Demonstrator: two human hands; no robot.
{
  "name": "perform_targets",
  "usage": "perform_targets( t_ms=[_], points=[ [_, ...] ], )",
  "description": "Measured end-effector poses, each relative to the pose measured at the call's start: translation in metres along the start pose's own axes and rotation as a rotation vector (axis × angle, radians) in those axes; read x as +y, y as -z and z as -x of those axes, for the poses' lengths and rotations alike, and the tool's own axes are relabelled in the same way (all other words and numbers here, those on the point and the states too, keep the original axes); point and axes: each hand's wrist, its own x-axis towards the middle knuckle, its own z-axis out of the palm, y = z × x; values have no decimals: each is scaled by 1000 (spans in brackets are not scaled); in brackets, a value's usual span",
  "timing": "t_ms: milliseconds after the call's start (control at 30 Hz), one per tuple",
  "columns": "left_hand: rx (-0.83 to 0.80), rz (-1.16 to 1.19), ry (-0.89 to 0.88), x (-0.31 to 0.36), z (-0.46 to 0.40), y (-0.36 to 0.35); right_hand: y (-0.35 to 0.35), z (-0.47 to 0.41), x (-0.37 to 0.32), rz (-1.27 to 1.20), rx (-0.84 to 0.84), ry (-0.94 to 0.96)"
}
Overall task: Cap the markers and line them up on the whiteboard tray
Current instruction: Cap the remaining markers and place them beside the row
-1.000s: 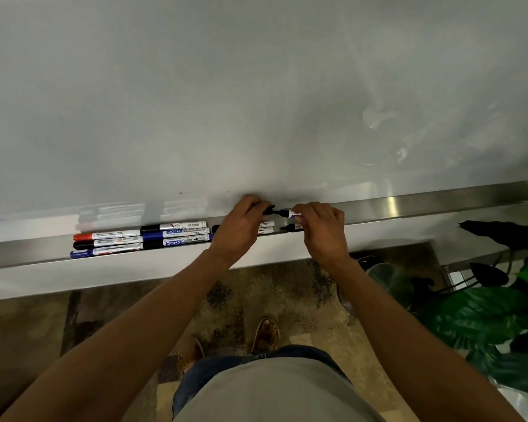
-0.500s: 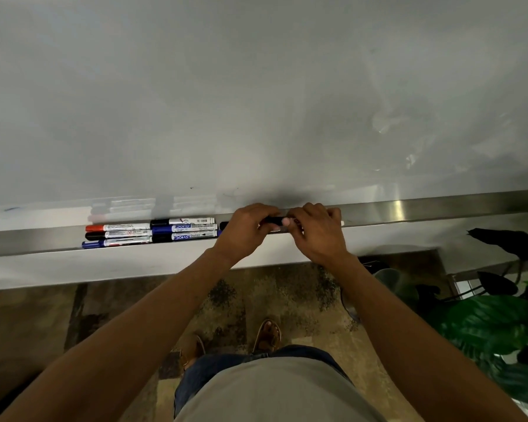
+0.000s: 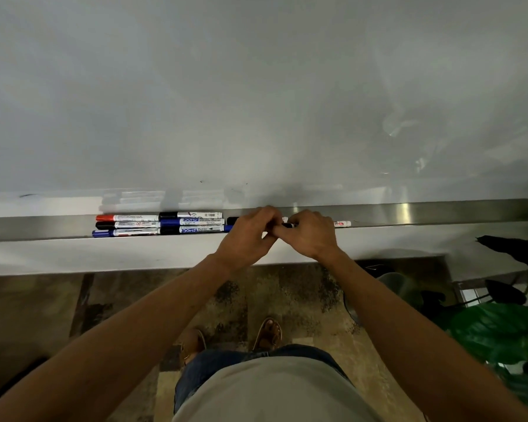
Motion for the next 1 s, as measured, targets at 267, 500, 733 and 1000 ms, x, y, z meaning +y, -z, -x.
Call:
perform_targets(
  t_ms=[267,500,733,1000],
  points=[
    [6,-254,-56,-16,6,-7,-17,-3,10,-11,43,109],
    [72,-351,57,-44,11,7,-25,-19,31,83,70,377],
    [90,-298,170,-57,21,35,-29,-32,22,357,28,455],
    [100,-317,124,-64,30,46,-35,-36,21,439,100,486]
  ],
)
